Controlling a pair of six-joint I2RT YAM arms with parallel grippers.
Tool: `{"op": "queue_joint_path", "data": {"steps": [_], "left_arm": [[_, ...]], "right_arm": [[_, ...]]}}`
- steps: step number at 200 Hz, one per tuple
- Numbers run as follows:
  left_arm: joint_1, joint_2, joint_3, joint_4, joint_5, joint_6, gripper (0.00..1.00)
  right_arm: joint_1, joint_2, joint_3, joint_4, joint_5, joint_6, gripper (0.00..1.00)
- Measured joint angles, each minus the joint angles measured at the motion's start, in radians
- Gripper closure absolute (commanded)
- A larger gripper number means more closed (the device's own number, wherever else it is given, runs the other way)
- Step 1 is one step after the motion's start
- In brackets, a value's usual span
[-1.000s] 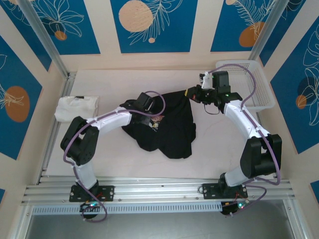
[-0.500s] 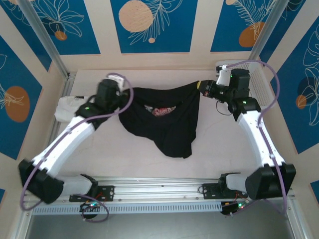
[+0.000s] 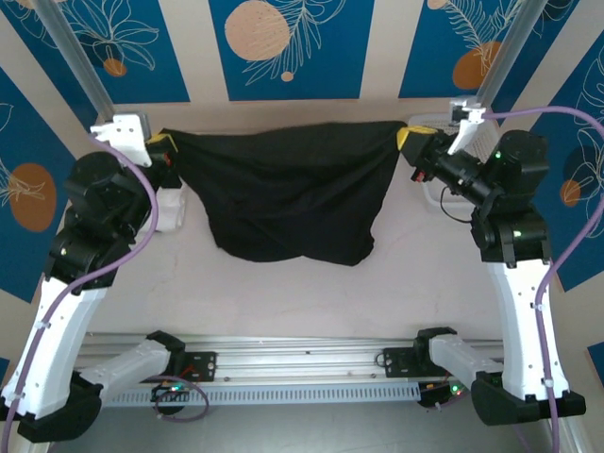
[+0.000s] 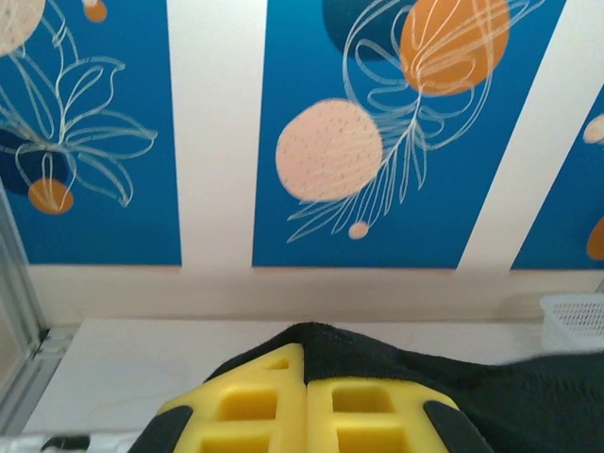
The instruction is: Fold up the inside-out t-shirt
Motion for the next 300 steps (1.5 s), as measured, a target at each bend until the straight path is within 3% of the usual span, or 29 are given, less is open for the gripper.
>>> {"op": "queue_joint_path", "data": {"steps": [29, 74, 112, 134, 196, 228, 249, 279, 300], "left_arm": [[0.005, -0.024, -0.187, -0.038, -0.018, -0.023, 1.00], [0.032, -0.054, -0.526, -0.131, -0.026, -0.078, 1.00], [0.039, -0.085, -0.622, -0.137, -0.008, -0.120, 1.00], [0.040, -0.085, -0.638, -0.128, 0.006, -0.131, 1.00], [0.040, -0.085, -0.642, -0.105, 0.028, -0.135, 1.00], [0.040, -0.085, -0.645, -0.100, 0.035, -0.135, 1.00], [0.040, -0.084, -0.645, -0.095, 0.040, -0.135, 1.00], [0.040, -0.081, -0.645, -0.092, 0.045, -0.135, 1.00], [0.042, -0.078, -0.641, -0.096, 0.046, -0.135, 1.00]], "right_arm": [[0.051, 0.067, -0.173, -0.031, -0.015, -0.002, 1.00], [0.166, 0.290, -0.494, -0.049, 0.004, 0.042, 0.97], [0.233, 0.529, -0.413, -0.064, 0.053, 0.037, 0.88], [0.259, 0.616, -0.323, -0.081, 0.124, 0.018, 0.75], [0.367, 0.507, -0.352, -0.167, 0.383, -0.037, 0.46], [0.484, 0.491, -0.366, -0.207, 0.510, -0.046, 0.41], [0.522, 0.514, -0.366, -0.220, 0.598, -0.049, 0.45], [0.546, 0.588, -0.358, -0.241, 0.710, -0.066, 0.86], [0.544, 0.579, -0.344, -0.257, 0.738, -0.090, 0.97]]}}
